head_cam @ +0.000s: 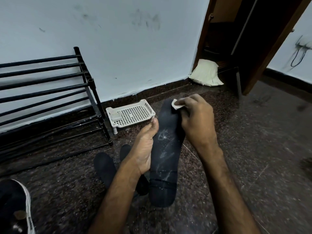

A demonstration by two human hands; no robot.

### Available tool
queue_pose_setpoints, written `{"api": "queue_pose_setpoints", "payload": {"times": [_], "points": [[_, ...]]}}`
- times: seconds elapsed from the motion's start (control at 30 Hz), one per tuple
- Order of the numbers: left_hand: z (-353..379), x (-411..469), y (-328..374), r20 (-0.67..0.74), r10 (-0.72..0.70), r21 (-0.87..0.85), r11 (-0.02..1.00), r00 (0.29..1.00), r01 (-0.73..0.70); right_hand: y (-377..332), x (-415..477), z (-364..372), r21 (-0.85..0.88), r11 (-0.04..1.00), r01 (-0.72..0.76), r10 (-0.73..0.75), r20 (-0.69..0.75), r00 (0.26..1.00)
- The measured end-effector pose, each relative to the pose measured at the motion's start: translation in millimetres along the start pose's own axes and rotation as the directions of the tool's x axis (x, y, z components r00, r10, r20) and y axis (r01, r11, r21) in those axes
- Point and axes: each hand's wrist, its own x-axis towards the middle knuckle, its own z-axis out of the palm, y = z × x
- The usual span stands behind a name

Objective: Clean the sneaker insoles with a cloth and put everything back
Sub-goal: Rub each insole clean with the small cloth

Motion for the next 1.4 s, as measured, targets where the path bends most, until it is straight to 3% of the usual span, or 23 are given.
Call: {"api": "queue_pose_setpoints", "payload": {"times": [0.13, 0.2, 0.3, 0.33, 0.37, 0.43, 0.5, 0.53, 0.63, 0.7, 0.8, 0.9, 0.97, 1.03, 1.17, 1.23, 1.33, 1.4], "points": [[-5, 3, 3, -0.069, 0.039, 0.006, 0.999, 0.997, -0.039, -1, -5, -7, 0.121, 0.992, 0.047, -0.090, 0.388, 0.917], [-5, 2, 2, -0.067, 0.024, 0.035, 0.999, 0.997, -0.022, 6, -3, -7, 0.038, 0.999, 0.025, -0.035, 0.325, 0.945], [-1, 1, -2, -0.018, 0.000, 0.067, 0.998, 1.000, 0.001, 5, 2, -4, -0.007, 1.000, -0.020, 0.020, 0.010, 1.000], [1, 0, -3, -0.004, -0.005, 0.066, 0.998, 1.000, 0.005, 1, 3, -2, 0.022, 1.000, -0.004, 0.004, -0.035, 0.999], [2, -1, -3, 0.005, -0.004, 0.061, 0.998, 1.000, 0.003, -2, 3, -1, 0.050, 0.998, 0.027, -0.026, -0.014, 1.000], [1, 0, -2, -0.015, 0.016, 0.046, 0.999, 1.000, -0.015, -5, 0, -2, 0.117, 0.990, 0.084, -0.104, 0.172, 0.980], [-2, 1, -1, -0.058, 0.031, 0.045, 0.999, 0.998, -0.028, -2, -4, -6, 0.151, 0.987, 0.061, -0.113, 0.365, 0.924], [-3, 2, 0, -0.072, 0.031, 0.054, 0.998, 0.997, -0.027, 2, -4, -7, 0.127, 0.991, 0.037, -0.083, 0.380, 0.921], [-3, 1, -2, -0.063, 0.013, 0.083, 0.996, 0.998, -0.008, 13, -1, -5, -0.017, 0.999, -0.052, 0.054, 0.144, 0.988], [0, 1, -4, -0.038, -0.002, 0.068, 0.998, 0.999, 0.005, 7, 2, -3, 0.002, 0.999, -0.034, 0.034, -0.009, 0.999], [1, 0, -3, -0.030, 0.014, 0.015, 1.000, 0.999, -0.014, -6, -1, -1, 0.121, 0.991, 0.061, -0.077, 0.130, 0.989], [-4, 2, -2, -0.082, 0.039, 0.023, 0.999, 0.996, -0.037, -4, -5, -5, 0.124, 0.992, 0.011, -0.048, 0.304, 0.951], [-6, 3, -2, -0.105, 0.053, 0.055, 0.997, 0.993, -0.048, 6, -4, -8, 0.034, 0.998, -0.057, 0.047, 0.240, 0.970], [-5, 4, -3, -0.110, 0.057, 0.072, 0.996, 0.992, -0.049, 13, -3, -10, -0.035, 0.995, -0.095, 0.098, 0.082, 0.992], [-3, 5, -2, -0.119, 0.069, 0.035, 0.997, 0.990, -0.065, 7, -5, -12, 0.082, 0.997, -0.011, 0.022, -0.126, 0.992], [-4, 6, -1, -0.125, 0.098, 0.018, 0.995, 0.987, -0.097, 2, -5, -10, 0.117, 0.990, 0.080, -0.076, -0.040, 0.996], [-4, 8, -1, -0.119, 0.130, 0.016, 0.992, 0.984, -0.129, 3, -9, 0, 0.110, 0.986, 0.127, -0.149, 0.215, 0.965], [-4, 7, -3, -0.116, 0.128, 0.044, 0.991, 0.985, -0.124, 10, -11, 4, 0.107, 0.991, 0.076, -0.095, 0.181, 0.979]]}}
